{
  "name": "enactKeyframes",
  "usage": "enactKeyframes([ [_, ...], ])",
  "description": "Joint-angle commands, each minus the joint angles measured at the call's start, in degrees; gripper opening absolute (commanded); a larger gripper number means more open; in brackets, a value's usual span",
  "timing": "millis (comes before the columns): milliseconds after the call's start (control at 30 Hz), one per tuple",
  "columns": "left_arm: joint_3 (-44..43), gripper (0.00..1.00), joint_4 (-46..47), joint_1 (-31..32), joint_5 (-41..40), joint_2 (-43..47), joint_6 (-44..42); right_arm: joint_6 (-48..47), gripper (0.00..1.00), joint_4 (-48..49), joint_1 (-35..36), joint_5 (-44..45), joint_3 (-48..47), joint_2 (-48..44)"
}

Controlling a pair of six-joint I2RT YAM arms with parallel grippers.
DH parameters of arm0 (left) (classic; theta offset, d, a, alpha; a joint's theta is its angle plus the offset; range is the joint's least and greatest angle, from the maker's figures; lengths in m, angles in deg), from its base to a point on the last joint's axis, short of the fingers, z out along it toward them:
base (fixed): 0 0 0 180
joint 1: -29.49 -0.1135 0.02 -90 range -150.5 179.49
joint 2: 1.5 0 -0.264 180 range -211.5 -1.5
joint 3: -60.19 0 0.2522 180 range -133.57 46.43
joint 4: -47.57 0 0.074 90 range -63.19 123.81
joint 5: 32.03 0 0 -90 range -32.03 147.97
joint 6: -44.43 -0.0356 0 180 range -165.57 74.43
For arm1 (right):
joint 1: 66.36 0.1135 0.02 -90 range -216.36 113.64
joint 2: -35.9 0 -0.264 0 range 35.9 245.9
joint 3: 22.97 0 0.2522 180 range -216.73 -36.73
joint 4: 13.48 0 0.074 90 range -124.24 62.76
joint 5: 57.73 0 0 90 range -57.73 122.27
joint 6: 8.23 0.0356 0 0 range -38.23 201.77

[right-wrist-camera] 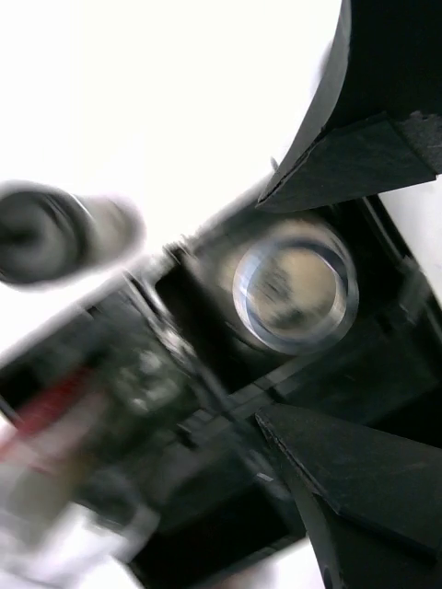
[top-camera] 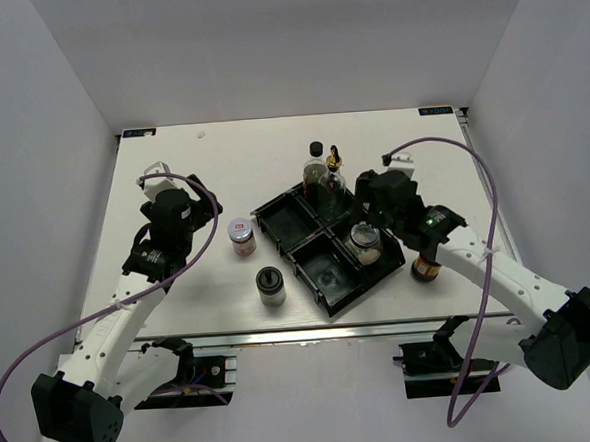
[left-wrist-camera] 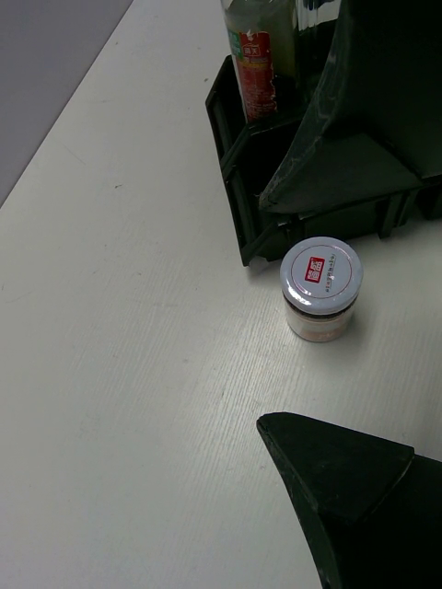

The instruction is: Organize the condiment bottles

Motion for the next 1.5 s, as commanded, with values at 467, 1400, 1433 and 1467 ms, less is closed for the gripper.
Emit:
enactKeyframes([
  [467, -3.01, 0.98, 1.34, -0.26, -1.81, -3.64, -0.07, -12.48, 0.89, 11.17, -16.55, -6.97, -13.01, 20.27],
  [1400, -3.71, 0.98, -0.51, -0.34, -3.57, -3.82, 0.37, -12.83, 0.14, 12.06, -18.92, -6.97, -16.8, 25.4],
  [1433, -3.62, 0.98, -0.42, -0.34, -3.48, -3.73, 0.37, -13.18, 0.12, 11.27, -18.92, -6.89, -16.62, 22.86],
  [1467, -3.36, 0.98, -0.51, -0.34, -3.39, -3.73, 0.45, -13.71, 0.1, 10.48, -18.92, -6.71, -16.36, 21.27],
])
